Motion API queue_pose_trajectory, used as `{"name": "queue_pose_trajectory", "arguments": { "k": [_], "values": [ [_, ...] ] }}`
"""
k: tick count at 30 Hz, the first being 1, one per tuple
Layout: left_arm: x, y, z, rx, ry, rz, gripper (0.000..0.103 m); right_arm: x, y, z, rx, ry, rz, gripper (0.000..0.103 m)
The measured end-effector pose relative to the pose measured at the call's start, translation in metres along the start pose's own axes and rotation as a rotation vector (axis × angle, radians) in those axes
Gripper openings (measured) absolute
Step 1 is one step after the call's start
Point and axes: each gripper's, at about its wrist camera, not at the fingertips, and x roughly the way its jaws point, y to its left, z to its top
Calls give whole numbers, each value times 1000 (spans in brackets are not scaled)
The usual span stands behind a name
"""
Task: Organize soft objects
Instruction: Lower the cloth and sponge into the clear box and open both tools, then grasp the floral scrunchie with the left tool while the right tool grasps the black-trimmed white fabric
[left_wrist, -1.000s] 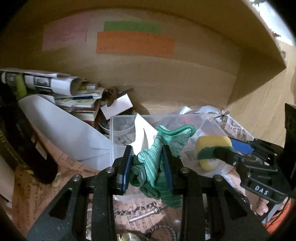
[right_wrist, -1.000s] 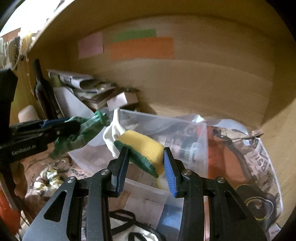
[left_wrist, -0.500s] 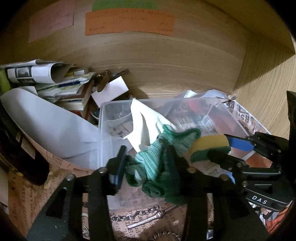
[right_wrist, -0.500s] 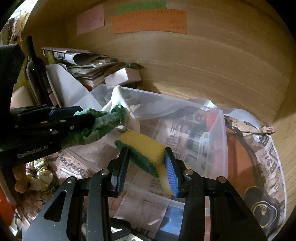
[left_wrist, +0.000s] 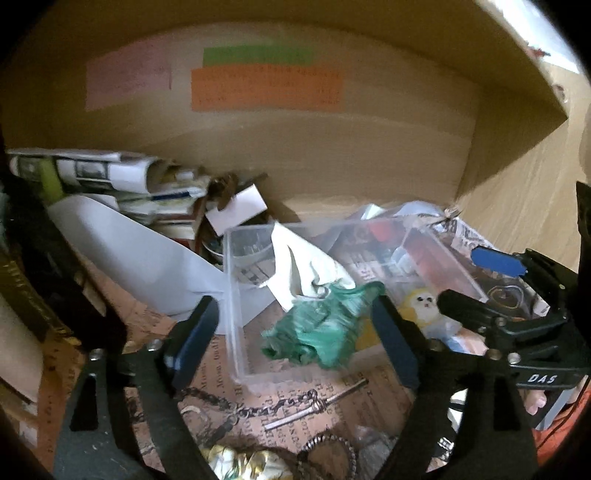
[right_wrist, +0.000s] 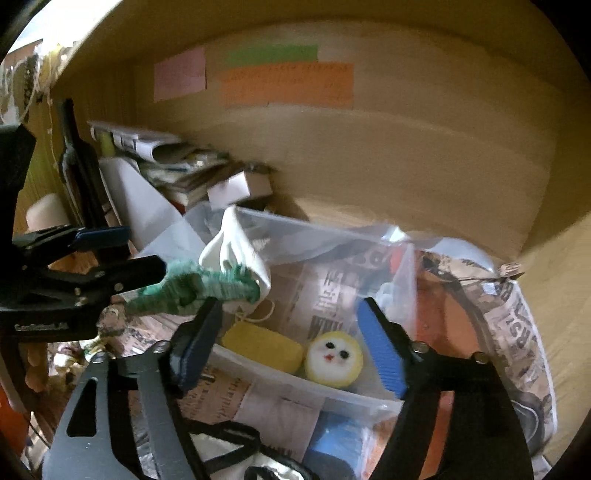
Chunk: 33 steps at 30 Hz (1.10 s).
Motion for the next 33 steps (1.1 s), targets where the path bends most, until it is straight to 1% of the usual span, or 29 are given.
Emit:
{"name": "queue_pose_trajectory", "arguments": {
  "k": [1, 3, 4, 6, 9, 14, 19, 24, 27, 31, 33],
  "values": [
    [-6, 1, -1, -4, -10, 2, 94, -4, 0, 0, 3, -11, 1, 82],
    [-19, 2, -4, -8, -29, 10, 98, -18, 0, -1, 7, -36, 3, 85],
    [-25, 3, -6, -6, -37, 14, 99, -21, 2, -2, 7, -43, 4, 87],
    [-36, 5, -11, 1, -42, 26, 100, -32, 4, -5, 7, -62, 6, 95],
    [-47, 10, -20, 5, -41, 50, 102, -46, 9, -12, -1, -86, 9, 102],
    [-51, 19, -43, -7, 15, 75, 102, -56, 17, -29, -16, -80, 10, 103],
    [-47, 28, -73, -24, 93, 103, 102, -50, 21, -51, 11, -19, 22, 103],
    [-35, 37, -103, -64, 180, 107, 102, -40, 22, -77, 28, 59, 24, 103],
    [-29, 40, -117, -78, 218, 116, 102, -35, 23, -87, 28, 105, 30, 103],
    [-23, 41, -131, -83, 247, 130, 102, -29, 25, -100, 27, 158, 27, 103],
    [-23, 40, -134, -78, 231, 153, 102, -27, 24, -105, 25, 180, 13, 103]
  ]
}}
